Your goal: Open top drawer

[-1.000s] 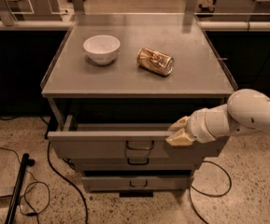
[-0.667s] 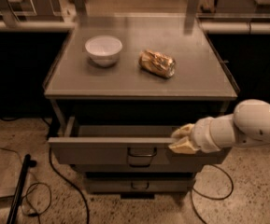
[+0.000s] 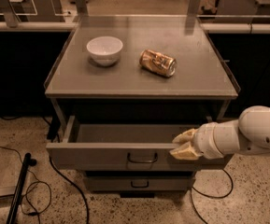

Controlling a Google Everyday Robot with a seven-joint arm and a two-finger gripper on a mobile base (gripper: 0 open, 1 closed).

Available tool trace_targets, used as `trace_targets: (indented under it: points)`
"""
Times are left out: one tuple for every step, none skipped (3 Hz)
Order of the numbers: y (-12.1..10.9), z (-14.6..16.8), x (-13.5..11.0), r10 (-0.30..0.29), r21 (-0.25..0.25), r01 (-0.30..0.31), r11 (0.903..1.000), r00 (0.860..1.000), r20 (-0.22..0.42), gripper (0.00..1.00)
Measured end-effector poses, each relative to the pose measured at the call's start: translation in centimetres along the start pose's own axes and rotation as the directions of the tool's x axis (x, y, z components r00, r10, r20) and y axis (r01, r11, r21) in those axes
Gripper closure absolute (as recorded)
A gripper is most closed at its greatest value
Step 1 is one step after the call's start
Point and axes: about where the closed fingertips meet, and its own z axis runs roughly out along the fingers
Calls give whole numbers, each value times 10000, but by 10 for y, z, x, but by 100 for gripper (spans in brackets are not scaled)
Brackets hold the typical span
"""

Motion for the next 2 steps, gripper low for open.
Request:
trace_targets:
  points:
    - [0, 0, 0, 0, -1, 0, 10000, 10000, 0, 82]
    - [0, 0, 0, -1, -1, 1, 10000, 10000, 0, 59]
